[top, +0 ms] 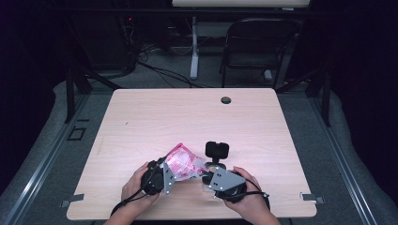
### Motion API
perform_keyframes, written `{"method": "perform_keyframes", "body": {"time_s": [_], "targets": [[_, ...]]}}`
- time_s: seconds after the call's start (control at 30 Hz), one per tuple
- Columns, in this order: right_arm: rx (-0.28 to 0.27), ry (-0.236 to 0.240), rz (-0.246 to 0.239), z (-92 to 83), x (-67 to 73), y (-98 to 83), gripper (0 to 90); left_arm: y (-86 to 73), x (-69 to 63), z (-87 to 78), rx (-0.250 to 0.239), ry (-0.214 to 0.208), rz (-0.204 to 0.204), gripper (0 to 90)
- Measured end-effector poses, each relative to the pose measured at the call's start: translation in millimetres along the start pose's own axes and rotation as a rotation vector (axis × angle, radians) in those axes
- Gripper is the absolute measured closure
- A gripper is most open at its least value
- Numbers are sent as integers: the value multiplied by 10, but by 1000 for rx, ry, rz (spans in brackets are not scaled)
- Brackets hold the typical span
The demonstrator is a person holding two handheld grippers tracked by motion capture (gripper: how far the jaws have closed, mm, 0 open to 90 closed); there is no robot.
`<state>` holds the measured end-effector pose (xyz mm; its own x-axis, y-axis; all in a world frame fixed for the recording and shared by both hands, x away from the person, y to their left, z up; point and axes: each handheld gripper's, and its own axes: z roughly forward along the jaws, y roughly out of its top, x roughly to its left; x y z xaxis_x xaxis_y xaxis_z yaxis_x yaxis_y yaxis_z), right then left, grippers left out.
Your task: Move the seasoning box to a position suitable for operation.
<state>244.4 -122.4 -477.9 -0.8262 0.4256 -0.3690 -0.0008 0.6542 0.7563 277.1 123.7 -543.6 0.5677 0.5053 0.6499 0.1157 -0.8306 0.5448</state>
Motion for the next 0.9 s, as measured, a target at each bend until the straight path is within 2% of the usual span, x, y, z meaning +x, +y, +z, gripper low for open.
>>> {"method": "perform_keyframes", "body": {"time_s": [0.1,0.23,0.37,0.5,0.53,0.6,0.67,0.77,0.9], "targets": [[-7,13,26,3,-17,-20,900,14,-1,-6,-12,32,17,644],[-12,22,42,7,-32,-33,900,20,-4,-7,-16,42,19,645],[-12,28,60,8,-33,-35,900,29,-4,-21,-11,61,40,645],[-26,36,93,2,-55,-51,900,54,7,-36,-15,80,51,646],[-33,42,119,-6,-76,-61,900,74,14,-47,-13,95,65,646],[-40,43,138,-10,-94,-75,900,83,17,-49,-14,96,64,647],[-47,45,160,-16,-111,-89,900,112,19,-58,-14,114,81,648],[-49,44,173,-28,-127,-99,900,136,19,-66,-18,122,84,650],[-62,35,186,-59,-144,-114,900,189,25,-90,-23,148,107,653]]}}
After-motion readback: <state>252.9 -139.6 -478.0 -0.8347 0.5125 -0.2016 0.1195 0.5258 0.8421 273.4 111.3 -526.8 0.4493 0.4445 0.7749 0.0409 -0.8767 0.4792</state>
